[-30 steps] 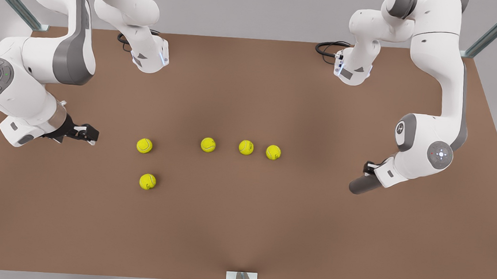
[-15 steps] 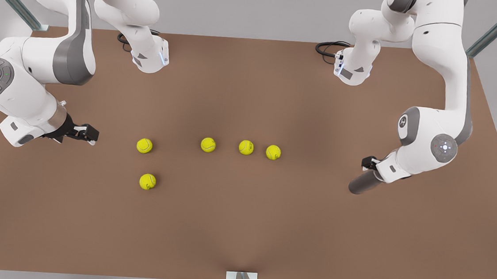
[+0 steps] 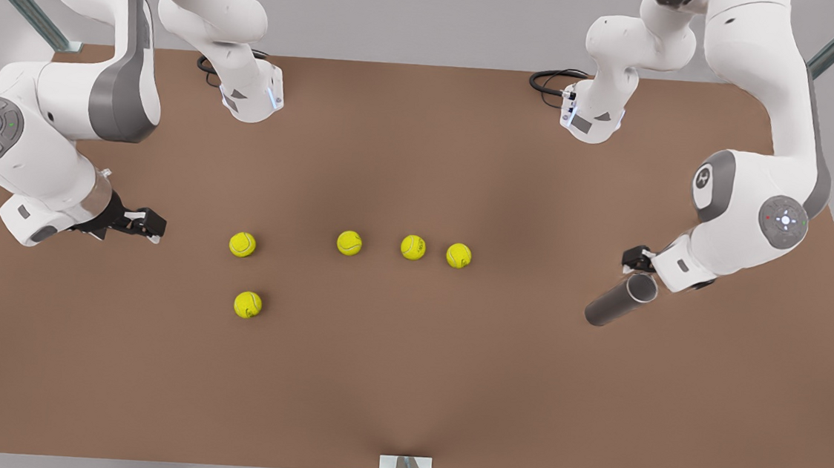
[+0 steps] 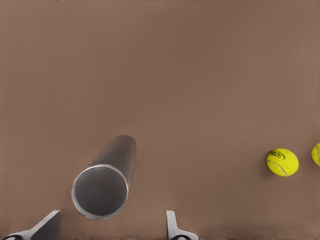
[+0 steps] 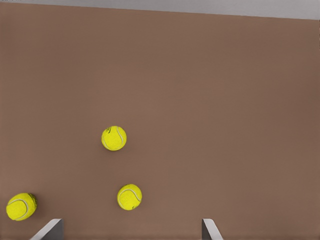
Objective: Put the tennis tube upright
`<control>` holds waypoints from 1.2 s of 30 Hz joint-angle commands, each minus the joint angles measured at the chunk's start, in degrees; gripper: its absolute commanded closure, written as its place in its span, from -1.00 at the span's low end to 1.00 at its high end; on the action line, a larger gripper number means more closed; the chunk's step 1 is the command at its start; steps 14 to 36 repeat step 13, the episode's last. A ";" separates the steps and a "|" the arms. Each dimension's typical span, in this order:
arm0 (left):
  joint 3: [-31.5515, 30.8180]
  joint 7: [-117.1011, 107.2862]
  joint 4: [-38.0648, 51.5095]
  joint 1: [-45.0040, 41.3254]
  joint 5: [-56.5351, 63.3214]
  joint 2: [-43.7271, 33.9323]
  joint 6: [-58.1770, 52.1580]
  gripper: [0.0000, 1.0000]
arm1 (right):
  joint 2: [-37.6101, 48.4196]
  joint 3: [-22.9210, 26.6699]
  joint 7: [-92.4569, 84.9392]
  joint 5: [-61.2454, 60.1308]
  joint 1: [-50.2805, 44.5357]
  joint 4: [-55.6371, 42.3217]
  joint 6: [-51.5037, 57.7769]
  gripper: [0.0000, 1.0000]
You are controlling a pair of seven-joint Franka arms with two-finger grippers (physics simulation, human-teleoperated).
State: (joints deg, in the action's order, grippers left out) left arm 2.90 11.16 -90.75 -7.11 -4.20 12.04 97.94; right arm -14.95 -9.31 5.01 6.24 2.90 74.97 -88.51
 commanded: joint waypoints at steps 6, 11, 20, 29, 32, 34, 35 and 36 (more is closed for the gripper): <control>0.09 0.18 5.94 0.17 4.64 -1.05 -7.33 -1.00 | 0.00 0.08 -0.09 0.35 0.00 0.00 0.00 -1.00; 0.09 0.18 5.85 0.17 4.55 -1.22 -7.33 -1.00 | 0.09 0.08 0.09 0.35 -0.09 0.00 0.00 -1.00; 0.09 0.18 5.85 0.17 4.64 -1.22 -7.41 -1.00 | 0.09 0.08 0.26 0.44 -0.44 0.00 0.09 -1.00; 0.09 0.18 5.85 0.17 4.64 -1.22 -7.41 -1.00 | 0.09 0.08 0.26 0.44 -0.44 0.00 0.09 -1.00; 0.09 0.18 5.85 0.17 4.64 -1.22 -7.41 -1.00 | 0.09 0.08 0.26 0.44 -0.44 0.00 0.09 -1.00; 0.09 0.18 5.85 0.17 4.64 -1.22 -7.41 -1.00 | 0.09 0.08 0.26 0.44 -0.44 0.00 0.09 -1.00; 0.09 0.18 5.85 0.17 4.64 -1.22 -7.41 -1.00 | 0.09 0.08 0.26 0.44 -0.44 0.00 0.09 -1.00; 0.09 0.18 5.85 0.17 4.64 -1.22 -7.41 -1.00 | 0.09 0.08 0.26 0.44 -0.44 0.00 0.09 -1.00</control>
